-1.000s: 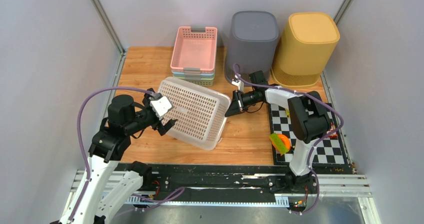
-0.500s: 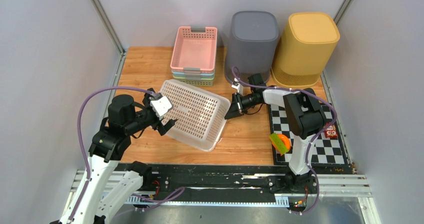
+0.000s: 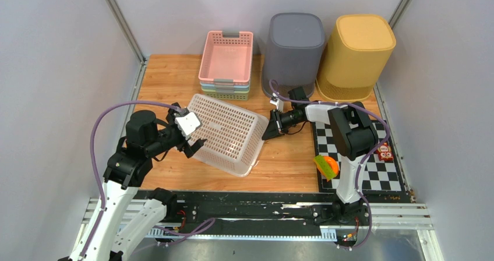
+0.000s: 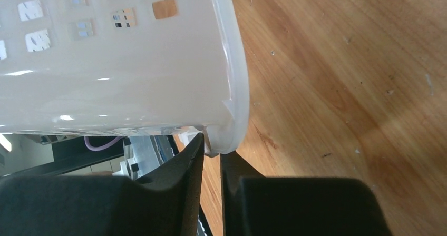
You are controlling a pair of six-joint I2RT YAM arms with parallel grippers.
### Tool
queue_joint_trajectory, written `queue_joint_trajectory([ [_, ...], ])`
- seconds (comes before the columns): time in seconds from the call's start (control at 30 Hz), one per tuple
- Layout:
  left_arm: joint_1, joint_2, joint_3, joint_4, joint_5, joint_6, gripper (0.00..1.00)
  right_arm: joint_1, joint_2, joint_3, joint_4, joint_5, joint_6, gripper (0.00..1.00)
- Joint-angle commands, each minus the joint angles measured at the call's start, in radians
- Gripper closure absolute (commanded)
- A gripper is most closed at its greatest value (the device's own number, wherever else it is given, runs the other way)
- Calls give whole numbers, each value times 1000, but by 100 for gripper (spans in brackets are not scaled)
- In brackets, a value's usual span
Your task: Turn the large container upside down
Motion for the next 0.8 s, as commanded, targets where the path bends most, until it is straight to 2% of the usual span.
queue_joint_trajectory([
  [0.0,6,-2,-16,24,8,3,0,-17,16,-9,11,18,-36,82],
  [0.77,6,-9,-17,23,7,3,0,-31,15,-3,-12,54,-55,72],
])
